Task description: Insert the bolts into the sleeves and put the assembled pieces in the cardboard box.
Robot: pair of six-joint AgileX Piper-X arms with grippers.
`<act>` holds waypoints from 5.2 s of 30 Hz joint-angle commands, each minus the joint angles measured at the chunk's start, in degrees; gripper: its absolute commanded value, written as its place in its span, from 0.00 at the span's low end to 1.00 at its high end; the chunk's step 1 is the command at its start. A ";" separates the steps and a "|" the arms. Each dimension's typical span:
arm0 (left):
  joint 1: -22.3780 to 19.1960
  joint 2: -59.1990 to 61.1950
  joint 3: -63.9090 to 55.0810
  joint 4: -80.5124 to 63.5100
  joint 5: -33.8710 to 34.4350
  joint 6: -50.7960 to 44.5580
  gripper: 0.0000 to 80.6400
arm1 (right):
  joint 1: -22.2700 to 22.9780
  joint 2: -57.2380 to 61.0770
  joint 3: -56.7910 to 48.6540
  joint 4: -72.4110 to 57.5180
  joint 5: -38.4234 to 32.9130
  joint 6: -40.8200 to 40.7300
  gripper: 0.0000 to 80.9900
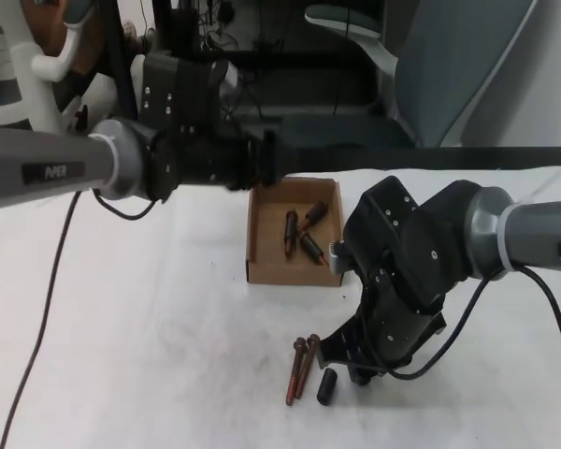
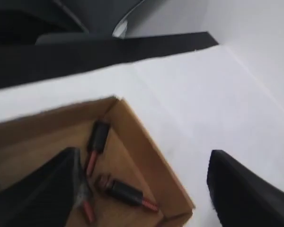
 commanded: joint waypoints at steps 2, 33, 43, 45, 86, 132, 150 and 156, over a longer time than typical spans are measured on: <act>0.90 -0.89 -0.39 10.43 5.42 0.62 0.87 | -0.30 0.00 -0.15 -0.17 2.31 -3.31 0.00; -23.41 -10.97 -0.39 42.30 -38.90 7.76 0.69 | -0.30 -25.08 -0.15 16.03 6.75 -5.27 0.01; -23.17 -8.75 2.29 40.46 -37.86 4.96 0.56 | -0.30 -28.42 -0.15 18.22 8.42 -5.27 0.01; -23.17 -7.85 3.79 40.46 -35.92 4.30 0.56 | -0.30 -28.42 -0.15 18.22 8.42 -5.27 0.01; -21.18 -4.30 5.63 30.06 -35.55 1.03 0.52 | -0.30 -28.42 -0.15 18.22 8.42 -5.97 0.01; -17.40 -46.27 34.54 -27.99 -20.62 -3.94 0.02 | 13.18 -44.81 36.98 -56.84 -6.52 -10.63 0.01; -19.74 -46.15 35.71 -24.54 -19.91 0.50 0.02 | 13.32 -41.82 36.74 -69.34 -4.62 -12.63 0.01; -19.74 -46.15 35.71 -24.29 -18.05 1.16 0.02 | 13.32 -41.82 36.74 -70.20 -4.74 -9.44 0.01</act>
